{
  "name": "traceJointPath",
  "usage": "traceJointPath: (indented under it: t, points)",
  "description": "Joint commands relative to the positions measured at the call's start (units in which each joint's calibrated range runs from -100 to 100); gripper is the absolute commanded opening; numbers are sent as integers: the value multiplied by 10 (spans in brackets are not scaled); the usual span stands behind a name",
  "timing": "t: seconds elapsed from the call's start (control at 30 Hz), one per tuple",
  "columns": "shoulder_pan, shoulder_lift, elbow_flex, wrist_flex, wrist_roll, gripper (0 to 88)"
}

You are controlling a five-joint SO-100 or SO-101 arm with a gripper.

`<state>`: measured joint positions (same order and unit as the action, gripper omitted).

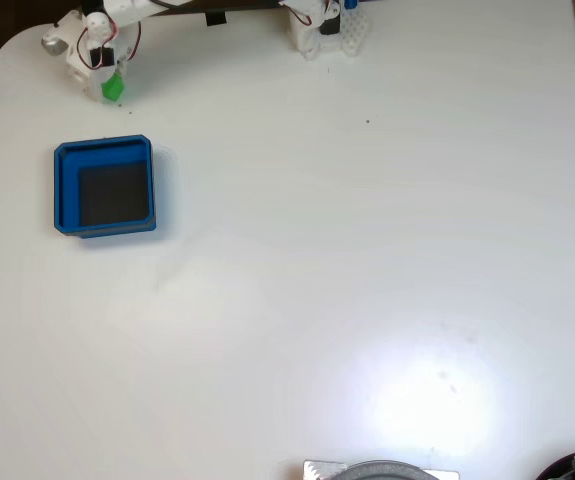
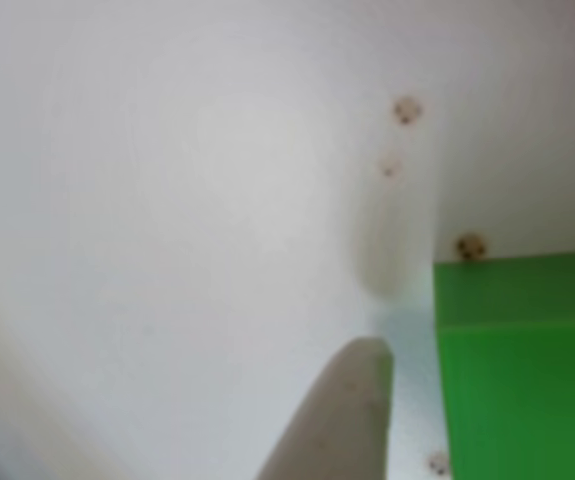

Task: Pick up green cube and drop it in the blue box

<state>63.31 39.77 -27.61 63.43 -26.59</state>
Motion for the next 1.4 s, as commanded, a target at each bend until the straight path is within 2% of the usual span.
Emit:
traceJointPath:
  t: [0.0, 0.17, 0.67, 1.37]
  points:
    - [0, -7, -36, -8, 1, 240]
    - [0, -8, -37, -8, 1, 220]
    - [2, -22, -37, -4, -1, 23]
    - [-5, -275, -32, -1, 1, 14]
